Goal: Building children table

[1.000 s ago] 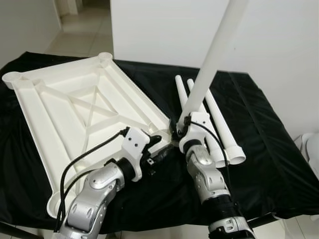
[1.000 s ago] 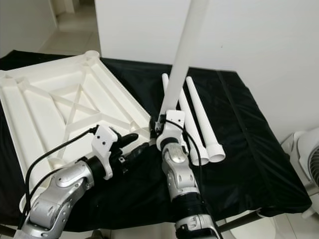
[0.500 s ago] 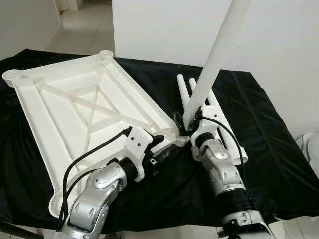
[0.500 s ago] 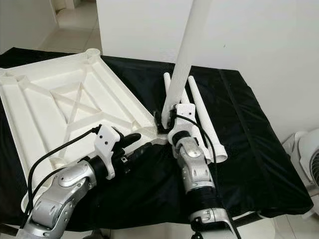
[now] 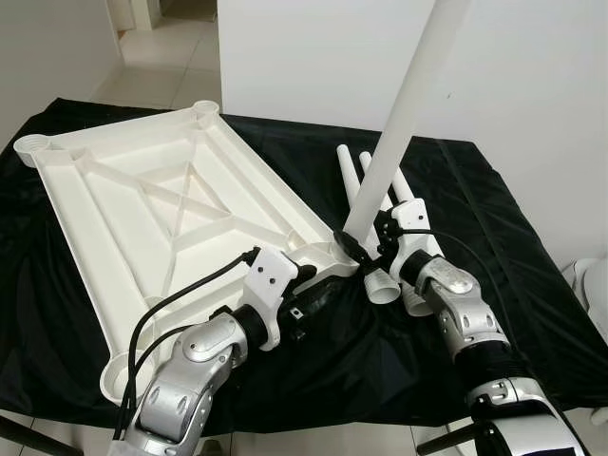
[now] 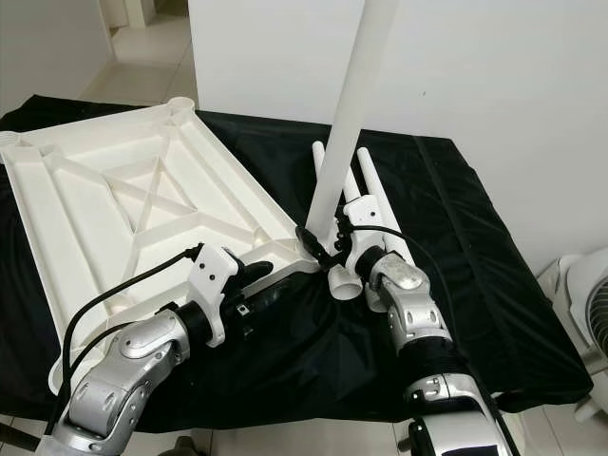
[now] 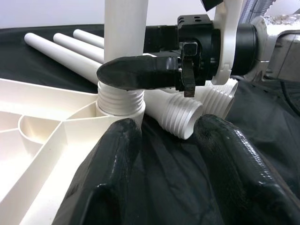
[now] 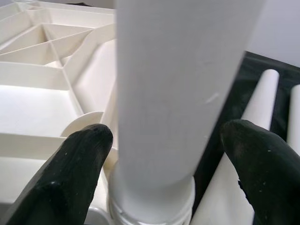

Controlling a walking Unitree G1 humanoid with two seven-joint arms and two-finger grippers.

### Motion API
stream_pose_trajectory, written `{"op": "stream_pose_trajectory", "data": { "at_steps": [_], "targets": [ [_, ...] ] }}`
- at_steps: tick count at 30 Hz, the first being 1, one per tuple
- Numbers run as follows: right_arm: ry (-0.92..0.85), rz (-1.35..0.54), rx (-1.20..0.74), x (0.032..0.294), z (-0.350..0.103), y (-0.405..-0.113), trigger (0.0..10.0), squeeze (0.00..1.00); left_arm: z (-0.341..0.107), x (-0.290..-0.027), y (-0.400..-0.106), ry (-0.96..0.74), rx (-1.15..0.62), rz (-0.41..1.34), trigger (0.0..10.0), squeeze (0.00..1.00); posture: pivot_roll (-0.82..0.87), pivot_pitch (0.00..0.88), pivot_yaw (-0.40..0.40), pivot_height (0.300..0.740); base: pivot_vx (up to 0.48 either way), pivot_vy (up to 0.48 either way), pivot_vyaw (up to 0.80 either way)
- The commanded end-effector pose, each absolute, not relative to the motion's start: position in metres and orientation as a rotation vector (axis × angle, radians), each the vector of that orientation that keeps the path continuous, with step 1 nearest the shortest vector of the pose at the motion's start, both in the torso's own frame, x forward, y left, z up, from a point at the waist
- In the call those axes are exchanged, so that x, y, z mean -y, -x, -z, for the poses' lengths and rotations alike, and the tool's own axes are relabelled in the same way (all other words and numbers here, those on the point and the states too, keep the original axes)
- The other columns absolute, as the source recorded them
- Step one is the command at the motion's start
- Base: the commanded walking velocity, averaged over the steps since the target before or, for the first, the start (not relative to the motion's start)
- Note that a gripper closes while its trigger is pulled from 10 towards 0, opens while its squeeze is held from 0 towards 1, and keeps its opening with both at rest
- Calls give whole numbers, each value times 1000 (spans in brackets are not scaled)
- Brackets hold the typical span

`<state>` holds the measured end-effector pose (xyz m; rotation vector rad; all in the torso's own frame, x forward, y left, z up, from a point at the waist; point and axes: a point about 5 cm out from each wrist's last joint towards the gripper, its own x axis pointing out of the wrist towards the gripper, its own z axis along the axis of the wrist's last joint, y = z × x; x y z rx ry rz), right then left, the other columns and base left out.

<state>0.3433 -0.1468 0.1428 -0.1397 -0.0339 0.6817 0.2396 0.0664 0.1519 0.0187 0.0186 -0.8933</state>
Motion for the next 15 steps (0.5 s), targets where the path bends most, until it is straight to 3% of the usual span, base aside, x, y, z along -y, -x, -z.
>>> {"op": "stream_pose_trajectory", "data": {
  "at_steps": [1, 2, 4, 5, 15],
  "targets": [
    [167, -725, 15, 149, -141, -345, 10000, 0, -149, -62, -240, -25, -40, 897, 10000, 0, 109, 0, -72, 740, 0, 0, 0],
    [162, -744, 11, 148, -140, -346, 3216, 0, -149, -62, -240, -27, -40, 900, 10000, 0, 113, 0, -72, 740, 0, 0, 0],
    [160, -746, 11, 148, -140, -347, 3216, 0, -149, -62, -240, -27, -41, 901, 10000, 0, 113, 0, -72, 740, 0, 0, 0],
    [157, -749, 9, 149, -140, -347, 0, 0, -149, -62, -240, -27, -41, 902, 10000, 0, 113, 0, -72, 740, 0, 0, 0],
    [147, -788, -36, 146, -129, -351, 0, 0, -149, -59, -238, -34, -45, 911, 10000, 0, 121, 0, -72, 740, 0, 0, 0]
  ]
}}
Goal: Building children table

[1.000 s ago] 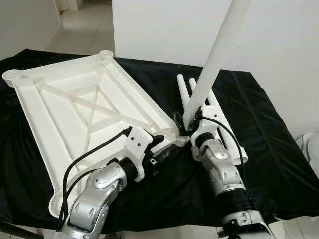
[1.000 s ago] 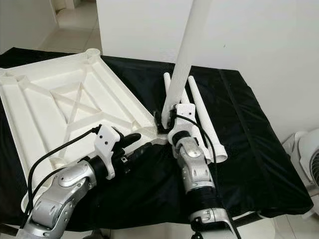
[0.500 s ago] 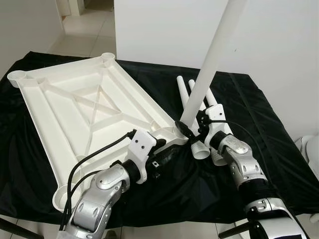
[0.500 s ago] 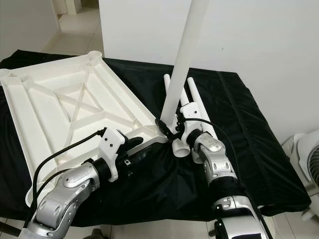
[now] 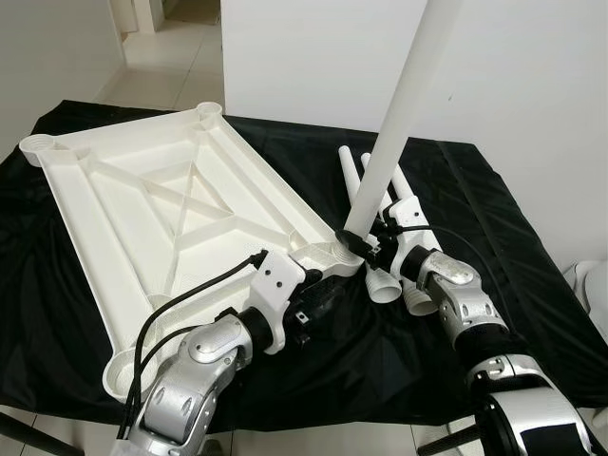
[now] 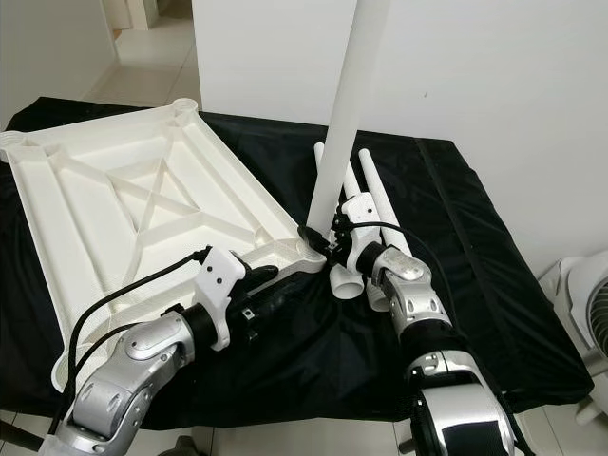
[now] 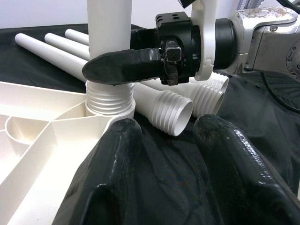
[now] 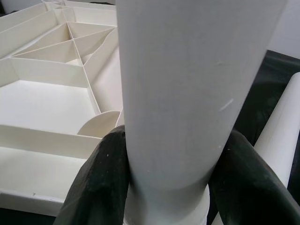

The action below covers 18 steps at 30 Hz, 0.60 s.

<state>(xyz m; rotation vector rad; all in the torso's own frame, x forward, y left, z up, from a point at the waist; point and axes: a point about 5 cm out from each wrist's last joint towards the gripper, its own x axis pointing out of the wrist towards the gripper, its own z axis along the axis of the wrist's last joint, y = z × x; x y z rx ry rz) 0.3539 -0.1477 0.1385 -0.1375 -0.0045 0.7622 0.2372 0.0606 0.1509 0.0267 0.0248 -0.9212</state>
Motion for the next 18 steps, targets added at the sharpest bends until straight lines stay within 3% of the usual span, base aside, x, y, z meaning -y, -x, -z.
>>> {"op": "stream_pose_trajectory", "data": {
  "at_steps": [1, 5, 6, 7, 18],
  "targets": [
    [147, -788, -36, 146, -129, -351, 0, 0, -149, -59, -238, -34, -45, 911, 10000, 0, 121, 0, -72, 740, 0, 0, 0],
    [127, -784, -40, 144, -127, -352, 0, 0, -149, -59, -238, -35, -44, 911, 10000, 0, 121, 0, -76, 740, 0, 0, 0],
    [113, -754, -48, 144, -125, -352, 1490, 0, -149, -58, -238, -34, -43, 911, 10000, 0, 121, 0, -78, 740, 0, 0, 0],
    [99, -720, -55, 143, -123, -353, 10000, 0, -149, -58, -239, -33, -43, 909, 10000, 0, 120, 0, -81, 740, 0, 0, 0],
    [-2, -454, -54, 127, -121, -352, 10000, 0, -148, -57, -237, -22, -42, 912, 10000, 0, 108, 0, -82, 740, 0, 0, 0]
  ]
}}
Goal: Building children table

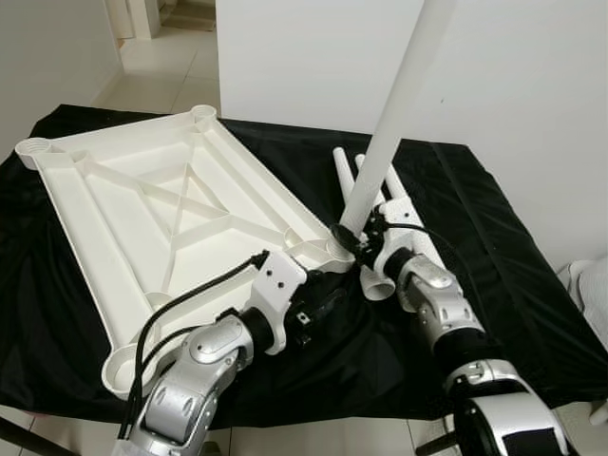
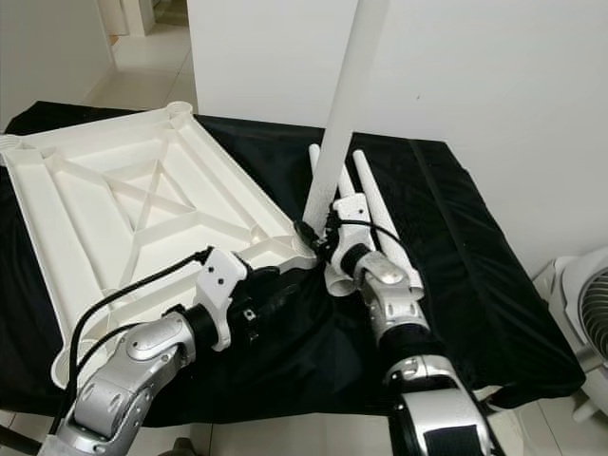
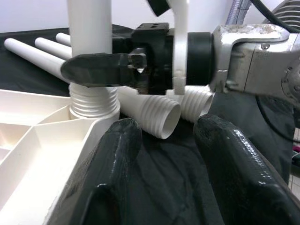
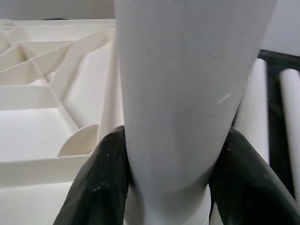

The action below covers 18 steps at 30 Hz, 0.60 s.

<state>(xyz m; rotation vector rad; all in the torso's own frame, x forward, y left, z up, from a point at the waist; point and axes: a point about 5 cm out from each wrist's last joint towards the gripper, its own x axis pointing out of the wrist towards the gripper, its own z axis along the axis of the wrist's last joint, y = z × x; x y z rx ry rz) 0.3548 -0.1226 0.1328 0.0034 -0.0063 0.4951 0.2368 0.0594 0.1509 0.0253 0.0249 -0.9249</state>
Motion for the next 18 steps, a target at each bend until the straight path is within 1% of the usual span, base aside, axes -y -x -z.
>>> {"op": "stream_pose_trajectory", "data": {
  "at_steps": [1, 3, 6, 7, 9, 11, 13, 18],
  "targets": [
    [-2, -454, -54, 127, -121, -352, 10000, 0, -148, -57, -237, -22, -42, 912, 10000, 0, 108, 0, -82, 740, 0, 0, 0],
    [-4, -448, -54, 126, -121, -352, 10000, 0, -148, -57, -237, -22, -43, 913, 10000, 0, 108, 0, -82, 740, 0, 0, 0],
    [-36, -257, -95, 118, -118, -346, 10000, 0, -148, -54, -236, -17, -44, 923, 10000, 0, 104, 0, -85, 740, 0, 0, 0],
    [-36, -257, -95, 118, -118, -346, 10000, 0, -148, -54, -236, -17, -44, 923, 10000, 0, 104, 0, -85, 740, 0, 0, 0],
    [-52, -190, -98, 113, -119, -339, 10000, 0, -148, -54, -236, -15, -44, 926, 10000, 0, 104, 0, -86, 740, 0, 0, 0],
    [-52, -190, -98, 113, -119, -339, 10000, 0, -148, -54, -236, -15, -44, 926, 10000, 0, 104, 0, -86, 740, 0, 0, 0],
    [-57, -165, -85, 107, -126, -330, 10000, 0, -147, -54, -236, -17, -45, 926, 10000, 0, 106, 0, -91, 740, 0, 0, 0],
    [-51, -158, -70, 104, -133, -321, 10000, 0, -147, -54, -236, -20, -45, 925, 10000, 0, 108, 0, -94, 740, 0, 0, 0]
  ]
}}
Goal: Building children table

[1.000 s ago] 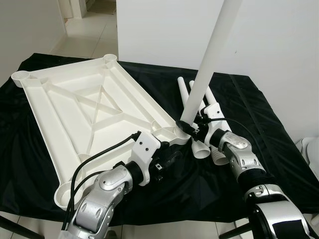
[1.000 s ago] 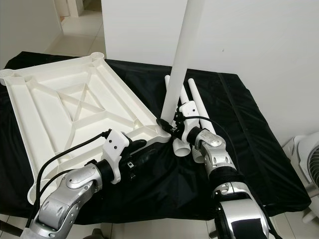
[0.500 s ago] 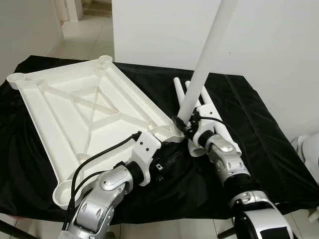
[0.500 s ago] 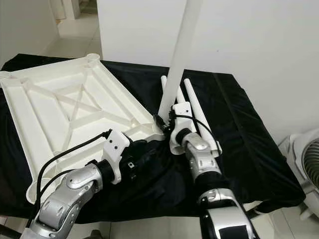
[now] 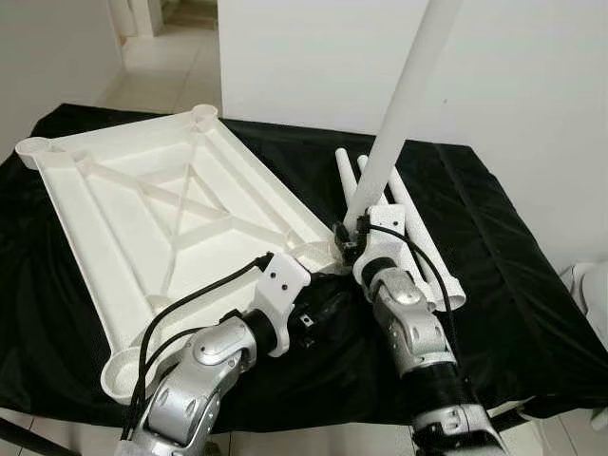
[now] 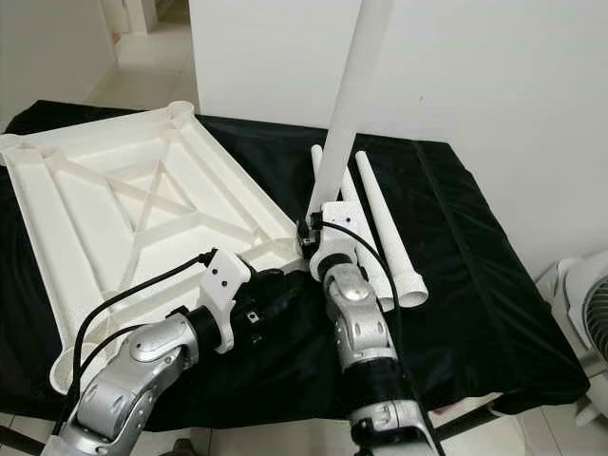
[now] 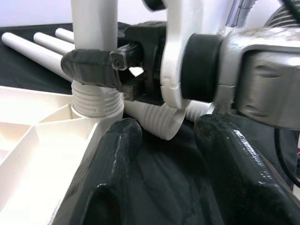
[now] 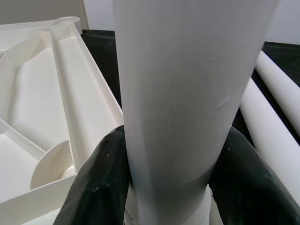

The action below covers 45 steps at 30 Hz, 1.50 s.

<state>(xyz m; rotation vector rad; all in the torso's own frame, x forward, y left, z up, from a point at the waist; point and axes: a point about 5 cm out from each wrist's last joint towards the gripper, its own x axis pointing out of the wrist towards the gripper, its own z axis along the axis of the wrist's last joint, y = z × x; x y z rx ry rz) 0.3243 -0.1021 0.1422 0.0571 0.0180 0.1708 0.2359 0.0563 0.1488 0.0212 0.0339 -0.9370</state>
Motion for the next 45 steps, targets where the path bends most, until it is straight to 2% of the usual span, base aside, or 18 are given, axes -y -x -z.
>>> {"op": "stream_pose_trajectory", "data": {
  "at_steps": [1, 11, 13, 14, 28, 30, 31, 32, 45],
  "targets": [
    [-51, -158, -70, 104, -133, -321, 10000, 0, -147, -54, -236, -20, -45, 925, 10000, 0, 108, 0, -94, 740, 0, 0, 0],
    [-35, -150, -70, 108, -137, -299, 10000, 0, -146, -57, -237, -28, -47, 921, 10000, 0, 108, 0, -85, 740, 0, 0, 0],
    [-35, -146, -69, 109, -137, -297, 10000, 35, -146, -58, -237, -31, -48, 923, 10000, 0, 110, 0, -83, 740, 0, 0, 0],
    [-46, -151, -63, 109, -138, -297, 10000, 1000, -146, -58, -238, -33, -47, 926, 10000, 0, 110, 0, -82, 740, 0, 0, 0],
    [-46, -253, -21, 115, -148, -304, 10000, 1000, -147, -58, -239, -34, -44, 924, 10000, 0, 111, 0, -83, 740, 0, 0, 0],
    [-16, -311, -17, 120, -149, -309, 10000, 302, -148, -57, -239, -31, -44, 922, 10000, 0, 109, 0, -83, 740, 0, 0, 0],
    [-16, -311, -17, 120, -149, -309, 10000, 302, -148, -57, -239, -31, -44, 922, 10000, 0, 109, 0, -83, 740, 0, 0, 0],
    [-11, -353, -20, 120, -149, -310, 10000, 0, -148, -57, -239, -30, -45, 922, 10000, 0, 105, 0, -79, 740, 0, 0, 0],
    [72, -586, -5, 129, -148, -327, 10000, 0, -149, -57, -240, -34, -45, 932, 10000, 0, 104, 0, -70, 740, 0, 0, 0]
  ]
}}
